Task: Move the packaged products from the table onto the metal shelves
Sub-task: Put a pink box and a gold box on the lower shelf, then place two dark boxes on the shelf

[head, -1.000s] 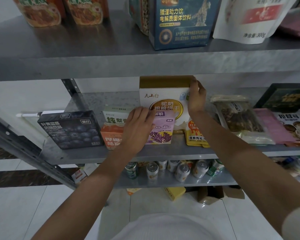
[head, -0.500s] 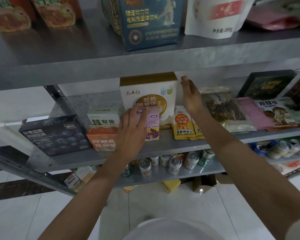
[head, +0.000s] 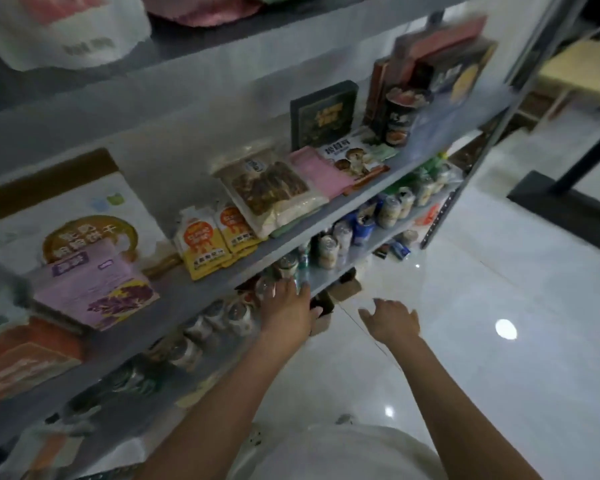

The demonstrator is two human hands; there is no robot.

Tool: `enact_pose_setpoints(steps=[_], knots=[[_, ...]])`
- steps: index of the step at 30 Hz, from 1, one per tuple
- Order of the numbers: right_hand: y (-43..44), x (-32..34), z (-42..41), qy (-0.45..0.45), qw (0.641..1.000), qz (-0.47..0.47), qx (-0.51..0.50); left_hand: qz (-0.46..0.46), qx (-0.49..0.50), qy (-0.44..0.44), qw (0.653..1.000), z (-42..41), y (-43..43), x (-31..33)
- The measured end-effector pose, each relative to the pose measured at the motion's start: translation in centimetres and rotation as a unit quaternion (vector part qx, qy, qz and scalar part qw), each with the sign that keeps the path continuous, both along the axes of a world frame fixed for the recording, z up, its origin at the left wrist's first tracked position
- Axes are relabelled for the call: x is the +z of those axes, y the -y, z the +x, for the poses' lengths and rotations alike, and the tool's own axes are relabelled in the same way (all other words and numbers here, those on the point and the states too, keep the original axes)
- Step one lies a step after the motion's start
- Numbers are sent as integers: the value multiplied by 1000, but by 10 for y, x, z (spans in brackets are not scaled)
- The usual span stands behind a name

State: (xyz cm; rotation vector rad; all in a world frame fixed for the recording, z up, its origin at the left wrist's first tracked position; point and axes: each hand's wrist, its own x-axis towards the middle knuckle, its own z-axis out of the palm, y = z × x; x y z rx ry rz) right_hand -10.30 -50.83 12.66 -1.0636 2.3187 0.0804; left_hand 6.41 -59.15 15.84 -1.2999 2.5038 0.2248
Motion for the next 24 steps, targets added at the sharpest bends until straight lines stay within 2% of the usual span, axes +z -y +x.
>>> enact_pose_setpoints(steps=[4, 9, 13, 19, 24], knots=[[-51, -10, -19, -16, 999, 9, -32, 42, -115, 61, 991, -49, -29, -26], [-102, -16, -27, -7, 989, 26, -145, 43, -238, 35, 970, -99, -55, -30], [-142, -15, -16, -8, 966, 12, -259, 19, -360, 40, 932, -121, -71, -25], [-208, -10, 37, 3, 901, 13, -433, 38, -513, 54, 856, -131, -119, -35], [-271, -4, 98, 12, 820, 26, -571, 77, -617, 61, 781, -112, -182, -40]])
